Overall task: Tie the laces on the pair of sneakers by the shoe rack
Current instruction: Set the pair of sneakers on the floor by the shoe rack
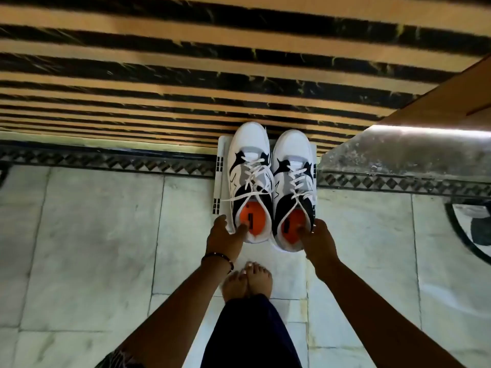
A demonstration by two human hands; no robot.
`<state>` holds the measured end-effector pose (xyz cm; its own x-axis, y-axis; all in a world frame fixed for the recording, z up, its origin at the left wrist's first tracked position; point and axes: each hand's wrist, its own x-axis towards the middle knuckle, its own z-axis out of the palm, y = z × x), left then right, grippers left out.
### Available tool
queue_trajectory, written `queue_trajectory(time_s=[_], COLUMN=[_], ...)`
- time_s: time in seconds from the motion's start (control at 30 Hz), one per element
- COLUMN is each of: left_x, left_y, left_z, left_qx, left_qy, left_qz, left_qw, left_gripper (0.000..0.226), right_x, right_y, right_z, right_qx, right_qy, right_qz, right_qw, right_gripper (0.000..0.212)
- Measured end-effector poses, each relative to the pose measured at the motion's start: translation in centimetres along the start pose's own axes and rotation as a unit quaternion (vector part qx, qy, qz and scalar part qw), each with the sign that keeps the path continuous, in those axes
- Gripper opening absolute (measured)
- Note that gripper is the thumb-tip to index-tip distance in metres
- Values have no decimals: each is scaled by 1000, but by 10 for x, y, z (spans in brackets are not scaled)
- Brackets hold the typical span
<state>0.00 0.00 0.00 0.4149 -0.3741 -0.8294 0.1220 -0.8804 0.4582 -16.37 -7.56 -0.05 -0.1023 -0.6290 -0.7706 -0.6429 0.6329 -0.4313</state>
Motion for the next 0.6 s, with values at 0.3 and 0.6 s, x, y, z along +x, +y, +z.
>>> queue_trajectory(time_s=[0.3,0.6], left_x=[14,-14], left_y=[11,0], left_z=[22,25], left_qx=[-103,7], left_qy=[-3,41], left_qz=[-49,31], left_qw=[993,999], left_gripper=[52,45], right_x=[35,18], right_y=[4,19], right_z=[17,16], right_qx=[94,218], right_qy=[44,20], right_qz=[32,53], right_qw=[994,974], right_gripper=[41,42])
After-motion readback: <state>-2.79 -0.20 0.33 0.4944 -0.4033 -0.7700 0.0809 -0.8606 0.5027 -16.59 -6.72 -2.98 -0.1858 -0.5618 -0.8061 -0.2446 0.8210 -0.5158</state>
